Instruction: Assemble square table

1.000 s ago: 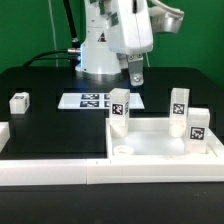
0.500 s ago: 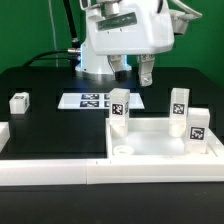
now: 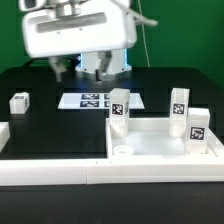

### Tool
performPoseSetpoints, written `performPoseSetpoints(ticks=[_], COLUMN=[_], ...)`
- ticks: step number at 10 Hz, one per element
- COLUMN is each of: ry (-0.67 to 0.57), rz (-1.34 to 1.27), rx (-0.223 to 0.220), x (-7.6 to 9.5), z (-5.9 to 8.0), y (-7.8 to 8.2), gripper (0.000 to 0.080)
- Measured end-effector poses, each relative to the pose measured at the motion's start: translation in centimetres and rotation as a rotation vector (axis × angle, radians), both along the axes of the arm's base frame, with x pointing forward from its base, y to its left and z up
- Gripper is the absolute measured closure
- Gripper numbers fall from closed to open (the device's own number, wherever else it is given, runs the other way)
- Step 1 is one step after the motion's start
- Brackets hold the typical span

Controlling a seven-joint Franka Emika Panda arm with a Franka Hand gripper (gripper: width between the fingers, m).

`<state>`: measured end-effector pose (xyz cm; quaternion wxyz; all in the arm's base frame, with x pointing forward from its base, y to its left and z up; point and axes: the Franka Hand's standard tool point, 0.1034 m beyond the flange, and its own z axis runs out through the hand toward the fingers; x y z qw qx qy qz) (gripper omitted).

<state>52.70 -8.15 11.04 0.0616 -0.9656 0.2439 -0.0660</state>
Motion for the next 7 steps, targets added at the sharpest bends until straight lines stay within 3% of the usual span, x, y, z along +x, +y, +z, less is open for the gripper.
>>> performPoseSetpoints(ticks=[6, 7], ry=[-0.016, 0.012], rz=[0.328, 0.362], rx=[-0.063, -0.067], x=[0.0, -1.6], z=[-0.1, -1.3], y=[-0.1, -0.9], gripper=[0.0150, 0.0150])
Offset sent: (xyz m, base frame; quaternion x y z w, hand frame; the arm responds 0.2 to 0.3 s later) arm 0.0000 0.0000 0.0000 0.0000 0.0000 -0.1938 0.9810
